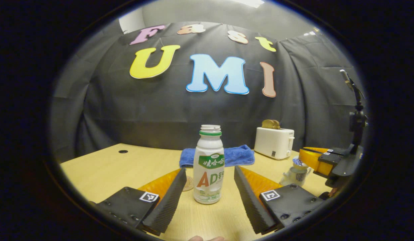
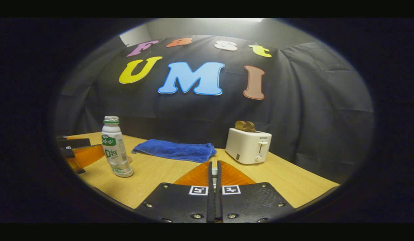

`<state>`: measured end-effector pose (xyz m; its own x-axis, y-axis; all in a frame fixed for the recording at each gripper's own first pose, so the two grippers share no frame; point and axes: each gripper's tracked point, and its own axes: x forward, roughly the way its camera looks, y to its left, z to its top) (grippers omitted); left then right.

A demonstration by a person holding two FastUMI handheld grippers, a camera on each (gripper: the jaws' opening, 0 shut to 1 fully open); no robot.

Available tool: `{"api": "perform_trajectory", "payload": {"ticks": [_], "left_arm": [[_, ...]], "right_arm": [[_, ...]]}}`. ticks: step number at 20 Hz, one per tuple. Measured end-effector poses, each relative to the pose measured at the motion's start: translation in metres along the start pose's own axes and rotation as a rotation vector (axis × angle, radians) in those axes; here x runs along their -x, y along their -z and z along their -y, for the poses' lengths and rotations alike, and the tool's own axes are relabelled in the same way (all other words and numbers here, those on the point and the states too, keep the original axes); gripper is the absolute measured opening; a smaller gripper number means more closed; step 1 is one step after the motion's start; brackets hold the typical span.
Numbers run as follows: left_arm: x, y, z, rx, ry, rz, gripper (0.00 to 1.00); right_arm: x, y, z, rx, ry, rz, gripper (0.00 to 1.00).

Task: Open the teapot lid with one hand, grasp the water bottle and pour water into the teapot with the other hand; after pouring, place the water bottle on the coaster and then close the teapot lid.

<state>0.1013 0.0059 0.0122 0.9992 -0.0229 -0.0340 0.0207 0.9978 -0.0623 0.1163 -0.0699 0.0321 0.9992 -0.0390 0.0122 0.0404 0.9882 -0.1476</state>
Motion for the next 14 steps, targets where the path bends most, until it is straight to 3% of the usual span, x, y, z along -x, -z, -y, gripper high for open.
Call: {"api": "perform_trajectory", "payload": {"ticks": [4, 5, 6, 7, 14], "left_arm": [[-0.026, 0.011, 0.003, 0.009, 0.001, -0.023, 0.89], [-0.031, 0.015, 0.005, 0.012, 0.005, -0.036, 1.0], [-0.036, 0.018, 0.004, 0.017, 0.003, -0.046, 0.95], [-0.041, 0.019, 0.001, 0.025, -0.004, -0.049, 1.0], [-0.066, 0.023, -0.005, 0.001, -0.03, -0.063, 1.0]], "right_arm": [[0.005, -0.004, -0.004, 0.034, -0.007, 0.025, 0.01], [0.006, -0.004, -0.005, 0.034, -0.01, 0.028, 0.01], [0.006, -0.004, -0.007, 0.029, -0.016, 0.027, 0.01], [0.006, -0.002, -0.006, 0.026, -0.018, 0.023, 0.01], [0.01, -0.001, -0.006, 0.011, -0.029, 0.018, 0.01]]}}
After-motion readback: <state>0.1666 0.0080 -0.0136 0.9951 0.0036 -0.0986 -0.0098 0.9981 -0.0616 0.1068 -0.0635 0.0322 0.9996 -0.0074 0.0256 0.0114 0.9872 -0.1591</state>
